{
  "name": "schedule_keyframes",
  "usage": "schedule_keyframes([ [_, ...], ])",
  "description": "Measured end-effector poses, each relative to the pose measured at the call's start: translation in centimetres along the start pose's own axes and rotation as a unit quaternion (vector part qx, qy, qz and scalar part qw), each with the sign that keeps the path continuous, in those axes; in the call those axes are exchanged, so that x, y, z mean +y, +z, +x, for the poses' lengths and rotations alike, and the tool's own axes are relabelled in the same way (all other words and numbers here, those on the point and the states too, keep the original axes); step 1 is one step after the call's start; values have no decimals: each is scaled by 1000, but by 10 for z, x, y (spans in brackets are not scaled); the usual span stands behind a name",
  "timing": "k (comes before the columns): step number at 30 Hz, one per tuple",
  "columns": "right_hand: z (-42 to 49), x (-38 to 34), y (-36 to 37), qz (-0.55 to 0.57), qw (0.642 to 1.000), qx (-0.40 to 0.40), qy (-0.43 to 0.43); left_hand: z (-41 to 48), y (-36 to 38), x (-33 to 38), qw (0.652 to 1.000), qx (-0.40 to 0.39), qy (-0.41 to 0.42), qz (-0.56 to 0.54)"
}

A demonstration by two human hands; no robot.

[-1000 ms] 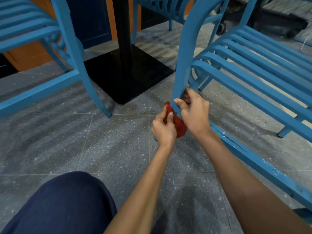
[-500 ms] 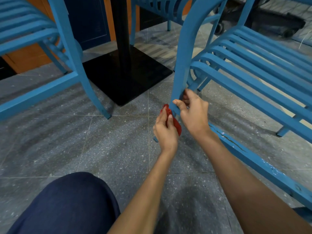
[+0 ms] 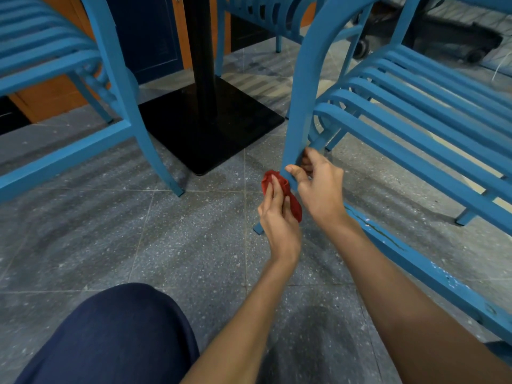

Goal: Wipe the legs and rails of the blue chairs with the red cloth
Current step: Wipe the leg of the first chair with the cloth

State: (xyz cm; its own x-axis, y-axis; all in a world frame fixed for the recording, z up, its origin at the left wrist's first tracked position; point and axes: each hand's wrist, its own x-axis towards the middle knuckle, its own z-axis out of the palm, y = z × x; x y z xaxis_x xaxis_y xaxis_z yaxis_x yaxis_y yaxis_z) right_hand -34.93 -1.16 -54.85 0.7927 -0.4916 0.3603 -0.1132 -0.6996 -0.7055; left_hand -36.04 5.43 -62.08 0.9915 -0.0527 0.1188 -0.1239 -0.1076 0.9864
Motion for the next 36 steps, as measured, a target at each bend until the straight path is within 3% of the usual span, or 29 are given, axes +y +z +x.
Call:
schedule_keyframes([
  [4, -1, -1, 0, 2, 1000, 3, -1, -9, 1, 8, 998, 2, 60, 11],
  [10, 0, -1, -2, 0, 1000, -3, 4, 4, -8, -9, 999, -30, 8, 18],
  [16, 1, 1, 0, 5, 1000, -2, 5, -13, -3, 1, 994, -34, 65, 83],
  [20, 2, 2, 2, 11, 1000, 4, 5, -25, 2, 3, 997, -54, 48, 27],
  [22, 2, 2, 2, 13, 1000, 5, 4, -22, 0, 6, 998, -47, 34, -1],
  [28, 1, 3, 2, 15, 1000, 6, -5, 8, -7, 10, 997, 8, 46, 59],
  [36, 1, 4, 3, 23, 1000, 6, -3, -12, 3, 9, 997, 3, 68, 32],
])
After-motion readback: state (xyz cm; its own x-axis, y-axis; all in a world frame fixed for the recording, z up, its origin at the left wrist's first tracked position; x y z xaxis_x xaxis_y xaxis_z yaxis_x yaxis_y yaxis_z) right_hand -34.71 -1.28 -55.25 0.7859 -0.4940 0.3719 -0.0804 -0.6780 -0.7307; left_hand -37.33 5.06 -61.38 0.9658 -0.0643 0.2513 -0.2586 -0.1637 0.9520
